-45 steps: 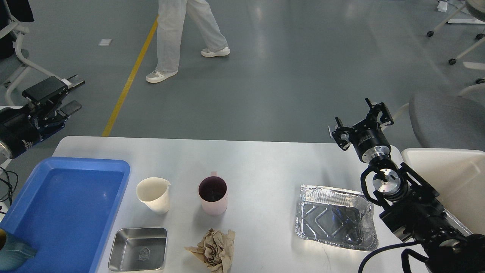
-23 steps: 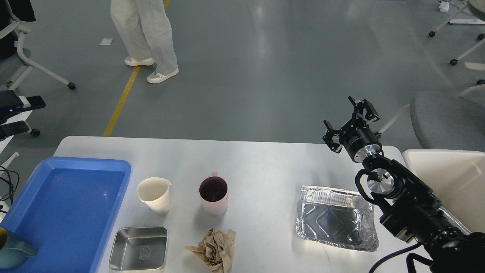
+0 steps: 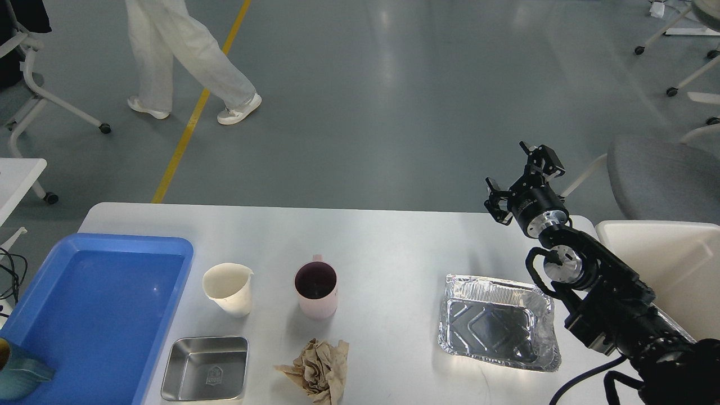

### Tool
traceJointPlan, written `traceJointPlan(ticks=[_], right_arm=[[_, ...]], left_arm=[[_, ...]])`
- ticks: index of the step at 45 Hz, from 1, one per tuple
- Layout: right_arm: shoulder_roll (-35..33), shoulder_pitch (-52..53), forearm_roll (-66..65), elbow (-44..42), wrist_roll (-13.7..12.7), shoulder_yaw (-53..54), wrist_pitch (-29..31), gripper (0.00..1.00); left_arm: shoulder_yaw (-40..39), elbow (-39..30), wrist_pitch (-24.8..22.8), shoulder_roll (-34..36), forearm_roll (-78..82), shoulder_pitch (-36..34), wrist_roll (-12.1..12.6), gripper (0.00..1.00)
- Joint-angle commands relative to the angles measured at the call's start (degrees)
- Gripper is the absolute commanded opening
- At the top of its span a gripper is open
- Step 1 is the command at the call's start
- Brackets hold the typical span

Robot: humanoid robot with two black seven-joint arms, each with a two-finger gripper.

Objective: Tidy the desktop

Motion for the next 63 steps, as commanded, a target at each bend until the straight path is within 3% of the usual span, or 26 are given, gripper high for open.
traceJointPlan(ticks=[1, 7, 19, 30, 43, 63], right_arm=[[0.01, 0.58, -2.89, -0.27, -0.04, 0.02, -2.33, 1.00], [0.01, 0.58, -3.51, -0.27, -0.04, 0.02, -2.60, 1.00], [-0.17, 0.93, -3.51, -0.35, -0.04, -0.07, -2.51, 1.00], [-0.70, 0.50, -3.59, -0.44, -0.04, -0.16, -2.51, 1.00], [-0.61, 0.14, -3.68, -0.35, -0.04, -0.34, -2.07, 1.00], [-0.26, 0.32, -4.21, -0.35, -0.04, -3.68, -2.16, 1.00]], left_arm=[[-0.12, -0.50, 0.50, -0.60, 0.00, -0.21, 3.11, 0.91], [-0.21, -0.50, 1.46, -1.64, 0.09, 0.14, 4.86, 0.91], [-0.21, 0.11, 3.83, -14.64, 9.91, 0.05, 9.52, 0.87], [0.40, 2.75, 4.89, -28.62, 19.33, 0.05, 9.79, 0.86], [1.72, 10.48, 4.89, -42.86, 26.19, -0.30, 9.79, 0.86], [18.06, 26.30, 10.69, -67.47, 29.09, -14.53, 10.05, 0.87]])
